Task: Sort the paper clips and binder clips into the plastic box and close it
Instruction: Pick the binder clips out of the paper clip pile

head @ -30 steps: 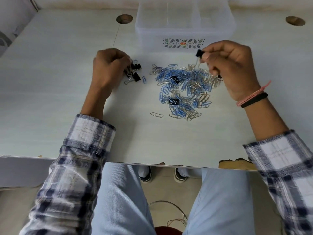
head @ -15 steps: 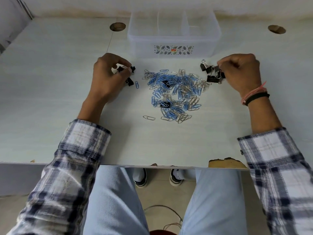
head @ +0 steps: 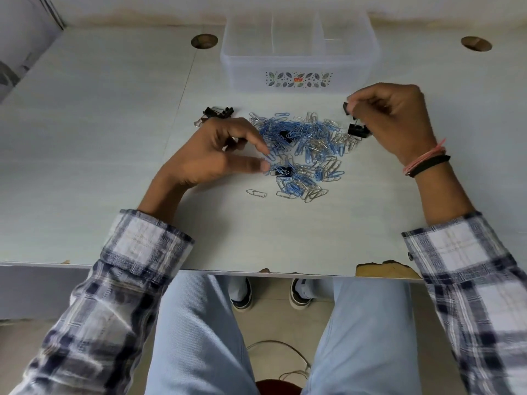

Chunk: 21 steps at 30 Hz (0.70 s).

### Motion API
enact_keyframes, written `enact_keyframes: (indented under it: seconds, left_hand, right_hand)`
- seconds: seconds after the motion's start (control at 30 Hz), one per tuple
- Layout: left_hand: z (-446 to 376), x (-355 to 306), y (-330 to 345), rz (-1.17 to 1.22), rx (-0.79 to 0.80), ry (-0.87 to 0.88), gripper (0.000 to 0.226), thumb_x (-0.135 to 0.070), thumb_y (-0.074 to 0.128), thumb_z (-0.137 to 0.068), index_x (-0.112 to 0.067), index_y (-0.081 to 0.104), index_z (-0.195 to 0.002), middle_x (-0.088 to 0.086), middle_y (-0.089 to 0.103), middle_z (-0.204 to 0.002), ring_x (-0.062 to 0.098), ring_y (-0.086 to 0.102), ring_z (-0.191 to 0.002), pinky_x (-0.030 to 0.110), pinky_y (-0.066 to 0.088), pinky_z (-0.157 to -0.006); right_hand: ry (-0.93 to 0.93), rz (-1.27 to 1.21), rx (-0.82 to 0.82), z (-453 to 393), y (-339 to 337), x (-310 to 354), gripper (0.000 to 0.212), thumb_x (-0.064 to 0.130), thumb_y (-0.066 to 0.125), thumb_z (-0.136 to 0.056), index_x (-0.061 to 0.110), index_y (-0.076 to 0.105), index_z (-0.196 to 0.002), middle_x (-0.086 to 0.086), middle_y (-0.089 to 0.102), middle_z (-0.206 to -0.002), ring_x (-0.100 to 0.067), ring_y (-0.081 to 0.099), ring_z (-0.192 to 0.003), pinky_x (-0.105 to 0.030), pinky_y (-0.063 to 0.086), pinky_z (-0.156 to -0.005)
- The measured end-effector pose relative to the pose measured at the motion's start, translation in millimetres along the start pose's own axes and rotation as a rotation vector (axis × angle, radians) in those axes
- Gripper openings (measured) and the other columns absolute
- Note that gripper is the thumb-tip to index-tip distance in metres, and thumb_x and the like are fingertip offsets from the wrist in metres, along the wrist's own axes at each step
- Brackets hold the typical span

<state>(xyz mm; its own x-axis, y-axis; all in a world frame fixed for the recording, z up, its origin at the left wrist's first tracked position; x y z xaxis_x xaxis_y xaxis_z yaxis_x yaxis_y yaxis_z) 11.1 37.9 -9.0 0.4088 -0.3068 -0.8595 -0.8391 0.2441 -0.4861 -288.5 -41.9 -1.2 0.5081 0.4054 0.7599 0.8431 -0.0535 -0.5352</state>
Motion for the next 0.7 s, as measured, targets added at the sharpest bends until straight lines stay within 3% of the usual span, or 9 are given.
enact_keyframes:
  seconds: [0.1,0.2,0.27,0.37,0.43,0.5,0.57,0.63,0.7]
  left_hand:
    - [-2,-6,19,-0.082,0.038,0.015,0.033,-0.024,0.089,-0.077,-0.013,0.079,-0.107,-0.001,0.068,-0.104,0.003,0.059,-0.086,0.021,0.043,-0.078]
    - [-7,-6,30,-0.213,0.088,0.074,0.033,-0.026,0.087,-0.080,-0.019,0.080,-0.111,-0.003,0.069,-0.107,0.009,0.066,-0.100,0.028,0.052,-0.090]
    - [-8,-5,31,-0.197,0.080,0.093,0.025,-0.021,0.084,-0.084,-0.018,0.080,-0.109,-0.001,0.072,-0.103,0.010,0.069,-0.092,0.028,0.053,-0.081]
    - [-8,-1,30,-0.080,-0.008,0.060,0.013,-0.013,0.078,-0.090,-0.010,0.081,-0.102,-0.001,0.075,-0.091,0.006,0.068,-0.078,0.021,0.049,-0.071]
    - [-9,0,29,-0.023,-0.072,0.020,0.011,-0.012,0.075,-0.092,-0.005,0.079,-0.100,0.002,0.076,-0.087,0.006,0.066,-0.075,0.023,0.049,-0.069]
    - [-11,3,27,-0.010,-0.121,0.007,0.011,-0.011,0.074,-0.093,-0.003,0.077,-0.101,0.011,0.076,-0.089,0.020,0.067,-0.074,0.036,0.053,-0.068]
    - [-13,8,24,0.011,-0.167,-0.011,0.013,-0.011,0.074,-0.093,-0.004,0.076,-0.103,0.015,0.075,-0.090,0.031,0.065,-0.073,0.040,0.052,-0.067]
    - [-14,12,22,0.041,-0.215,-0.030,0.013,-0.013,0.074,-0.092,-0.005,0.076,-0.103,0.015,0.075,-0.089,0.025,0.063,-0.072,0.037,0.050,-0.067]
    - [-15,14,20,0.037,-0.259,-0.039,0.012,-0.016,0.073,-0.093,-0.007,0.077,-0.100,0.012,0.075,-0.087,0.021,0.063,-0.073,0.035,0.050,-0.068]
  right_hand:
    - [-0.065,-0.043,0.292,11,18,17,0.018,0.022,0.077,-0.087,0.009,0.079,-0.100,0.001,0.075,-0.084,-0.033,0.063,-0.071,-0.041,0.054,-0.067]
    - [-0.134,-0.022,0.488,21,38,26,0.015,0.022,0.080,-0.084,0.013,0.080,-0.096,0.021,0.063,-0.070,-0.018,0.046,-0.061,-0.028,0.040,-0.058]
    - [-0.161,-0.020,0.524,24,44,28,0.014,0.022,0.081,-0.083,0.016,0.080,-0.095,0.023,0.059,-0.070,-0.013,0.043,-0.061,-0.022,0.037,-0.057]
    - [-0.142,-0.063,0.526,24,44,28,0.017,0.023,0.080,-0.083,0.016,0.079,-0.098,0.005,0.066,-0.080,-0.030,0.046,-0.066,-0.028,0.037,-0.058]
    - [-0.140,-0.071,0.526,24,44,29,0.020,0.025,0.081,-0.083,0.016,0.079,-0.101,-0.005,0.069,-0.086,-0.036,0.047,-0.071,-0.024,0.036,-0.058]
    - [-0.174,-0.041,0.521,26,46,33,0.024,0.028,0.082,-0.082,0.018,0.078,-0.104,-0.005,0.069,-0.090,-0.033,0.048,-0.071,-0.017,0.036,-0.059]
    - [-0.206,-0.009,0.521,28,50,36,0.029,0.033,0.084,-0.080,0.019,0.078,-0.106,-0.005,0.068,-0.092,-0.018,0.050,-0.070,-0.013,0.035,-0.062]
    - [-0.220,0.024,0.531,30,53,38,0.034,0.036,0.084,-0.078,0.019,0.079,-0.107,-0.005,0.066,-0.095,-0.003,0.052,-0.075,-0.011,0.037,-0.067]
    - [-0.247,0.080,0.546,31,58,38,0.034,0.039,0.084,-0.077,0.019,0.080,-0.104,-0.006,0.063,-0.094,-0.010,0.058,-0.088,-0.025,0.046,-0.075]
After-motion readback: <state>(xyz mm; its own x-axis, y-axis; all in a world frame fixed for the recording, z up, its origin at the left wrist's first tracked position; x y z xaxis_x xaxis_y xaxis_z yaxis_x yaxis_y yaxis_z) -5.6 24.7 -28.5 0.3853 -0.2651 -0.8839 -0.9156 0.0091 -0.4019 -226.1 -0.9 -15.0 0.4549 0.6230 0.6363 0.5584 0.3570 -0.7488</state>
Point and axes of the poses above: each hand's wrist, its own z-axis away from the middle knuckle, its own y-axis out of the palm, x = y × z, the point moved 2 cm from there along -z, towards the middle knuckle
